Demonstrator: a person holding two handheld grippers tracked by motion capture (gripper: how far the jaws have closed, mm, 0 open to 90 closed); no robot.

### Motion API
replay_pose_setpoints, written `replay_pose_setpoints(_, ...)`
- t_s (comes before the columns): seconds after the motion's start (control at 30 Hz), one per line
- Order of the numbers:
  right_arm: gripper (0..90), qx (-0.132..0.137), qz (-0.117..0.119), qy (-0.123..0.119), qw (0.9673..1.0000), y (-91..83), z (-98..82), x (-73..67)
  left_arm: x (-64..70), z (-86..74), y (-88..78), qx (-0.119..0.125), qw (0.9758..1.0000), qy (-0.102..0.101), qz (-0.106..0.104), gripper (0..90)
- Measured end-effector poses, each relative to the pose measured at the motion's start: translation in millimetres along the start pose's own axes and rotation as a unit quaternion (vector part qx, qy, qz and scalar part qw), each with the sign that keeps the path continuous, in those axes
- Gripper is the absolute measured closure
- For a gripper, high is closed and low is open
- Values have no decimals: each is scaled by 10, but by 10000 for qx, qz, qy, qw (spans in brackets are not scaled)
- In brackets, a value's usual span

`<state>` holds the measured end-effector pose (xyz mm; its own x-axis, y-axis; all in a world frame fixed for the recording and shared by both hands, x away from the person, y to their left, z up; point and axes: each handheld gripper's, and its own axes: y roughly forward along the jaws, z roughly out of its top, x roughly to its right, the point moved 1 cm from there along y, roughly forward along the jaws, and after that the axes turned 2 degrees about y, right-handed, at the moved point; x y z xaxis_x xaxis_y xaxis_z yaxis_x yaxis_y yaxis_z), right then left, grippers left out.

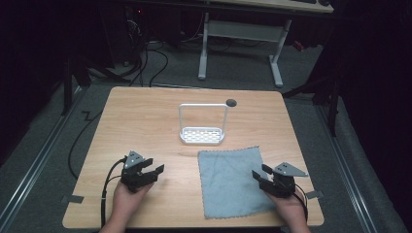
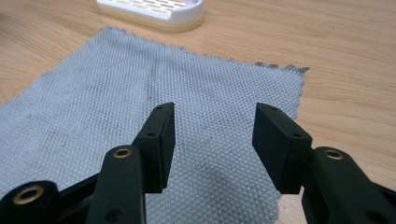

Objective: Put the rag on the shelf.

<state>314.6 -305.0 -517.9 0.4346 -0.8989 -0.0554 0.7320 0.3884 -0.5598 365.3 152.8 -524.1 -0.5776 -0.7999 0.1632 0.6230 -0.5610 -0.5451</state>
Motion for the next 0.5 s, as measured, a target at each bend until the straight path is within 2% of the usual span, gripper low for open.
replay_pose_setpoints(0.17, 497, -71, -37, 23, 10000, 16, 0, -7, 14, -10, 30, -55, 9999, 90, 0, 438)
replay_pose_setpoints(0.43, 493, -41, -101, 90, 9999, -3, -6, 35, 30, -12, 25, -42, 9999, 132, 9, 436)
replay_pose_setpoints(0.47, 549, -88, -127, 129, 9998, 1, -11, 48, 32, -14, 34, -48, 9999, 118, -6, 437)
replay_pose_setpoints(0.5, 549, -88, -127, 129, 9998, 1, -11, 48, 32, -14, 34, -48, 9999, 118, -6, 440)
